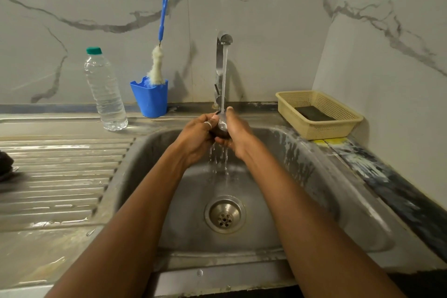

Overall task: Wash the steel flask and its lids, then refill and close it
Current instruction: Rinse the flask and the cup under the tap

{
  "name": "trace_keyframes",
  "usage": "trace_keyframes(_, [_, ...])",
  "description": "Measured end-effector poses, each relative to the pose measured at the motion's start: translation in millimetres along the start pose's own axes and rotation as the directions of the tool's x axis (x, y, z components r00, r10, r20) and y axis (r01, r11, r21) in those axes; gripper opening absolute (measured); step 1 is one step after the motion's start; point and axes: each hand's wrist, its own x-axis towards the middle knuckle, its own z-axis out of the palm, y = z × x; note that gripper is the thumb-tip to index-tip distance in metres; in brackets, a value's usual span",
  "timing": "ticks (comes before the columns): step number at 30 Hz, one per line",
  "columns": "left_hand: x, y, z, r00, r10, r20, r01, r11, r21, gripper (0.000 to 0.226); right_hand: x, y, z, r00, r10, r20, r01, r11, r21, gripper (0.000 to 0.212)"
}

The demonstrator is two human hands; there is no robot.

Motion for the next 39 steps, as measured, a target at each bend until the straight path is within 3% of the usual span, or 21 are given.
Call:
trace_keyframes(3, [1.1,-2.3,5.7,1.000,0.018,-0.007,-0.018,1.000,0.005,0.024,6.5,2.9,1.2,0.989,0.023,-0.143,-0.036,0.995,-0.089,0.057])
trace_keyframes(5, [1.8,-1.7,8.0,0.998,0.047,-0.050,-0.046,0.999,0.005,0.023,8.6,7.0,0.7,0.986,-0.099,-0.131,0.066,0.970,-0.235,0.052])
trace_keyframes(8, [4.0,-1.5,5.7,0.990,0.069,-0.120,-0.077,0.995,-0.061,0.021,9.0,17.4,1.8,0.881,-0.472,0.033,0.405,0.718,-0.566,0.042])
trace_keyframes(9, [4.1,-1.3,4.6,0.990,0.067,-0.126,-0.078,0.993,-0.088,0.021,10.4,19.9,2.5,0.842,-0.530,0.096,0.471,0.637,-0.610,0.041])
trace_keyframes(11, [3.7,-0.3,2.6,0.991,0.064,-0.115,-0.077,0.991,-0.107,0.021,9.2,19.0,3.4,0.814,-0.568,0.124,0.503,0.581,-0.640,0.039])
trace_keyframes(12, [3.8,0.1,2.2,0.993,0.067,-0.102,-0.078,0.991,-0.109,0.022,6.8,16.4,4.5,0.819,-0.567,0.092,0.484,0.597,-0.640,0.039])
trace_keyframes(14, [1.3,1.3,2.5,0.994,0.084,-0.063,-0.090,0.991,-0.096,0.022,3.6,7.7,7.2,0.869,-0.492,-0.052,0.375,0.724,-0.579,0.047])
trace_keyframes(16, [-1.1,1.5,4.3,0.994,0.097,-0.044,-0.100,0.993,-0.066,0.021,5.7,1.2,6.7,0.959,-0.239,-0.152,0.175,0.922,-0.345,0.061])
trace_keyframes(18, [-0.2,1.2,4.5,0.995,0.086,-0.056,-0.091,0.993,-0.079,0.022,1.8,-1.6,3.7,0.990,-0.063,-0.122,0.036,0.977,-0.212,0.070])
trace_keyframes(20, [1.9,0.6,3.8,0.994,0.066,-0.082,-0.074,0.992,-0.099,0.023,4.1,5.2,0.5,0.966,-0.237,-0.102,0.174,0.890,-0.422,0.074])
trace_keyframes(22, [4.2,-0.6,2.7,0.990,0.046,-0.130,-0.060,0.993,-0.105,0.027,3.9,15.5,-0.9,0.866,-0.500,-0.021,0.367,0.663,-0.652,0.067])
trace_keyframes(24, [4.0,-1.5,1.3,0.987,0.043,-0.154,-0.060,0.992,-0.112,0.028,4.2,21.0,-1.0,0.808,-0.582,0.091,0.447,0.506,-0.738,0.057])
trace_keyframes(25, [3.8,-1.9,0.2,0.988,0.045,-0.149,-0.063,0.991,-0.116,0.028,4.4,21.6,-0.9,0.806,-0.581,0.113,0.455,0.487,-0.746,0.054])
trace_keyframes(27, [3.6,-0.3,-3.1,0.992,0.045,-0.116,-0.058,0.992,-0.113,0.028,2.3,16.3,2.0,0.845,-0.531,0.055,0.403,0.566,-0.720,0.055])
trace_keyframes(30, [2.0,3.3,-3.2,0.998,0.034,-0.048,-0.039,0.992,-0.117,0.024,1.1,2.8,7.6,0.961,-0.245,-0.127,0.150,0.850,-0.505,0.076])
trace_keyframes(33, [1.0,2.9,1.6,0.998,0.008,-0.059,-0.016,0.989,-0.145,0.025,-2.7,-2.6,-1.8,0.996,0.070,-0.049,-0.080,0.966,-0.245,0.085])
trace_keyframes(35, [2.0,2.0,3.1,0.996,-0.013,-0.090,-0.001,0.988,-0.155,0.027,-5.8,-3.0,-7.0,0.994,0.113,0.005,-0.109,0.970,-0.215,0.080])
trace_keyframes(39, [8.3,-2.8,3.9,0.976,-0.018,-0.215,-0.003,0.996,-0.094,0.030,-2.0,3.1,-5.7,1.000,0.003,0.029,0.000,0.996,-0.090,0.055])
